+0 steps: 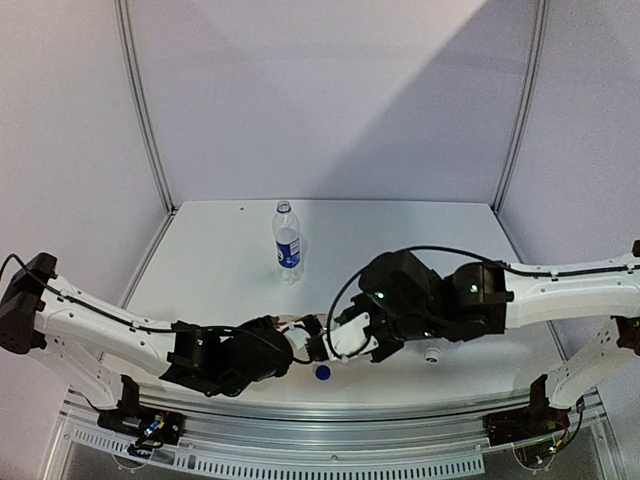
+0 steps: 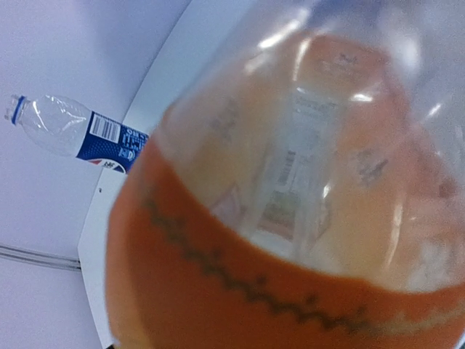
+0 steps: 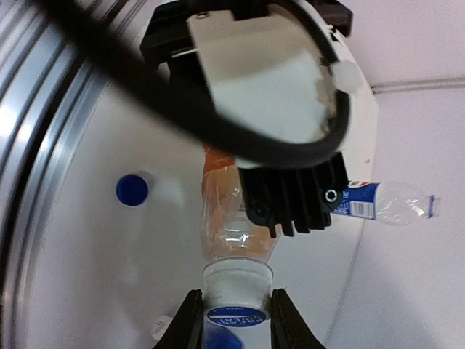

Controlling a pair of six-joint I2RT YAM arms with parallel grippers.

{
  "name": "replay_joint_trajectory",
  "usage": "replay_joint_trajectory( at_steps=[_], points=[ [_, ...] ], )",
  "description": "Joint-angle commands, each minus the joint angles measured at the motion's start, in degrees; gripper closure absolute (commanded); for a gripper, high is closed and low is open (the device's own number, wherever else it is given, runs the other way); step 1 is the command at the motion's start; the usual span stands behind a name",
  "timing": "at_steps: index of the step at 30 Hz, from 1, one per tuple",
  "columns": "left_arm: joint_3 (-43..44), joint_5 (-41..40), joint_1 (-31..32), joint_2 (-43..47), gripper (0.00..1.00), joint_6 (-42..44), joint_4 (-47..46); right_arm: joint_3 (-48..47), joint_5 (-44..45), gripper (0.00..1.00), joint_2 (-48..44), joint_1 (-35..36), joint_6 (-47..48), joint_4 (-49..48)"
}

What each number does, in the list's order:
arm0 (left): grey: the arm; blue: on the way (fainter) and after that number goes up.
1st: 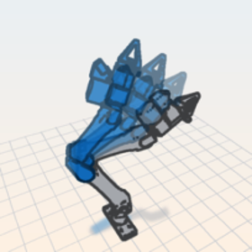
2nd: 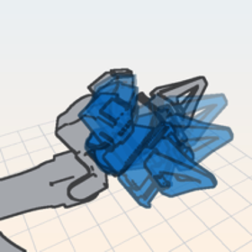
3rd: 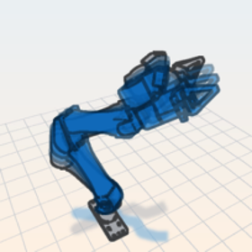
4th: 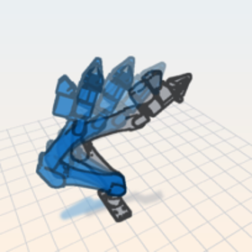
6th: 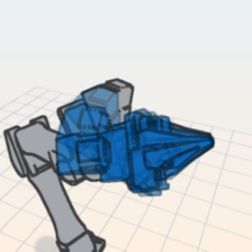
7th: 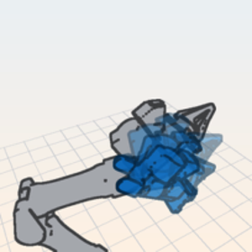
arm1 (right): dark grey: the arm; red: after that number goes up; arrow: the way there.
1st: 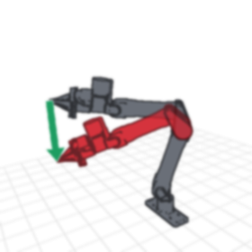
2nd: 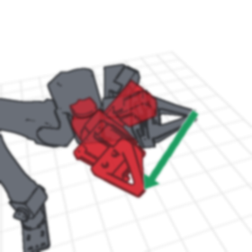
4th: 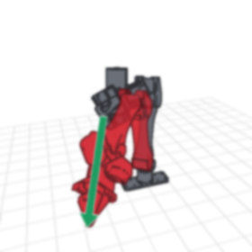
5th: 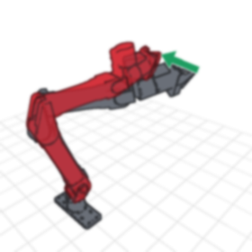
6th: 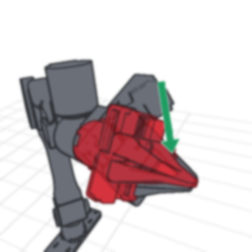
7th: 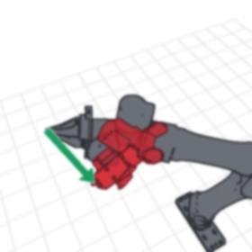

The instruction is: Unscrew the bottle caps

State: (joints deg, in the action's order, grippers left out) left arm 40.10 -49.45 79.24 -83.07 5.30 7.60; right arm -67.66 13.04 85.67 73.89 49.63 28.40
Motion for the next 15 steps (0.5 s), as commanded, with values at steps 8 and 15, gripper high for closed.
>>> replay_joint_trajectory(
  at_steps=[8,15],
  points=[
    [1.03,-0.71,0.57,0.41,1.0,-1.97,-5.0,15.75,1.67,0.45,-14.57,5.21,10.75,-20.96],
    [1.84,-2.87,0.58,-1.13,1.0,-2.12,-3.84,-0.01,5.33,0.39,-13.83,1.05,-33.83,-9.13]
  ],
)
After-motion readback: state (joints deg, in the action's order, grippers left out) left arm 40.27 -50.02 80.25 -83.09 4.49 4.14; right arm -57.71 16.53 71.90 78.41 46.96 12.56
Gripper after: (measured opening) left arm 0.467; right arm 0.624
